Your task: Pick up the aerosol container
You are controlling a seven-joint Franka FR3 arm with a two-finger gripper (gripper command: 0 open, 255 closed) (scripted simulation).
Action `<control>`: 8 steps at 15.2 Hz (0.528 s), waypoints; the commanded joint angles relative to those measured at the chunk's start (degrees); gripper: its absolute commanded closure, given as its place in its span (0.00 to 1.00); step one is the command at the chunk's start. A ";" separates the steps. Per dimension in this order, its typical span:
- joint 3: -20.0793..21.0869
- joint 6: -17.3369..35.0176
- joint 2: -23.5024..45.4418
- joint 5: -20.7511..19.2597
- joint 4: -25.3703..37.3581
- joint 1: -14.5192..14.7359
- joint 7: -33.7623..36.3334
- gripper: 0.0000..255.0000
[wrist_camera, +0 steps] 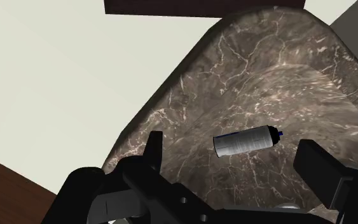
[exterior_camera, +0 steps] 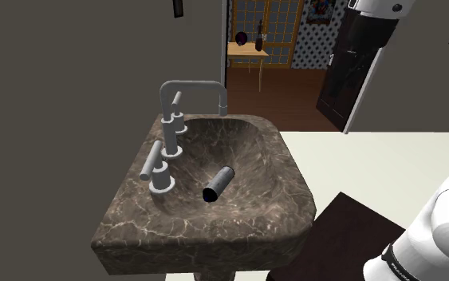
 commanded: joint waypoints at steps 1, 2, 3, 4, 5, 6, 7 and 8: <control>0.00 0.00 0.00 0.00 0.00 0.00 0.00 0.00; 0.53 1.83 0.11 0.77 -1.67 -0.22 1.62 0.00; 1.08 3.70 0.31 1.55 -3.26 -0.43 3.22 0.00; 1.65 5.59 0.60 2.32 -4.78 -0.62 4.81 0.00; 2.24 7.52 0.99 3.11 -6.22 -0.82 6.36 0.00; 2.83 9.49 1.47 3.89 -7.59 -0.99 7.91 0.00; 3.44 11.48 2.05 4.67 -8.88 -1.13 9.44 0.00; 4.08 13.52 2.73 5.46 -10.09 -1.30 10.95 0.00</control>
